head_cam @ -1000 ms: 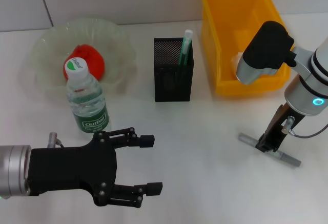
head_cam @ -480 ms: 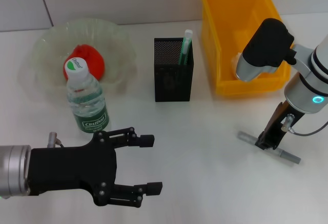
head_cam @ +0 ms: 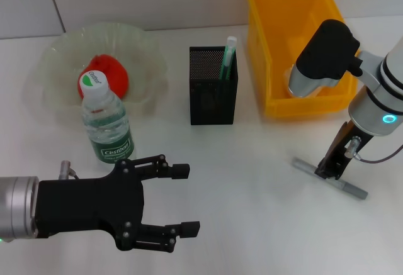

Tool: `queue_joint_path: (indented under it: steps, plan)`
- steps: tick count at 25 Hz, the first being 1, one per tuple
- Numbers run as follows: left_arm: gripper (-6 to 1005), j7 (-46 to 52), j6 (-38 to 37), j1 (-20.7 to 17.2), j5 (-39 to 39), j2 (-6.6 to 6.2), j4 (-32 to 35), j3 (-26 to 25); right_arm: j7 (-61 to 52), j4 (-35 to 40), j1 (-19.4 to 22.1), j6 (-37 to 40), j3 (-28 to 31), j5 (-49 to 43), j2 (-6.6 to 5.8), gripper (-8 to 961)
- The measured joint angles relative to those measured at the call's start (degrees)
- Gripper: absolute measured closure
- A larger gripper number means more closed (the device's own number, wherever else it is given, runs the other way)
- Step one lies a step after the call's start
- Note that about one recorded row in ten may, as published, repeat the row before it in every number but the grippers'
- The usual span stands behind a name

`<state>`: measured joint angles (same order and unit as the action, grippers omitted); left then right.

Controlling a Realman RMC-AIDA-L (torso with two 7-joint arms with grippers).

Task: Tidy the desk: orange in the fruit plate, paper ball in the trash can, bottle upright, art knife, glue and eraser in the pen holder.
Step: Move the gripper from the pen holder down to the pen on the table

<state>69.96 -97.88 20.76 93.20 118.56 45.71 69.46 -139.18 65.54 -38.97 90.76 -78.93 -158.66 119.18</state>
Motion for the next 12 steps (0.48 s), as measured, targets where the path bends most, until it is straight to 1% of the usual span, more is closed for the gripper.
queue_joint_path:
  steps: [4, 9, 12]
  plan:
    - [138, 0.0, 0.1, 0.2, 0.0, 0.00, 0.0, 0.1, -0.1, -0.1, -0.3, 0.1, 0.0, -1.2, 0.03, 855]
    - [137, 0.0, 0.2, 0.3, 0.1, 0.00, -0.1, 0.1, -0.1, -0.1, -0.3, 0.0, -0.5, -1.2, 0.12, 819]
    - [137, 0.0, 0.3, 0.3, 0.1, 0.00, -0.1, 0.1, -0.1, -0.1, -0.2, -0.1, -0.6, -1.2, 0.14, 755]
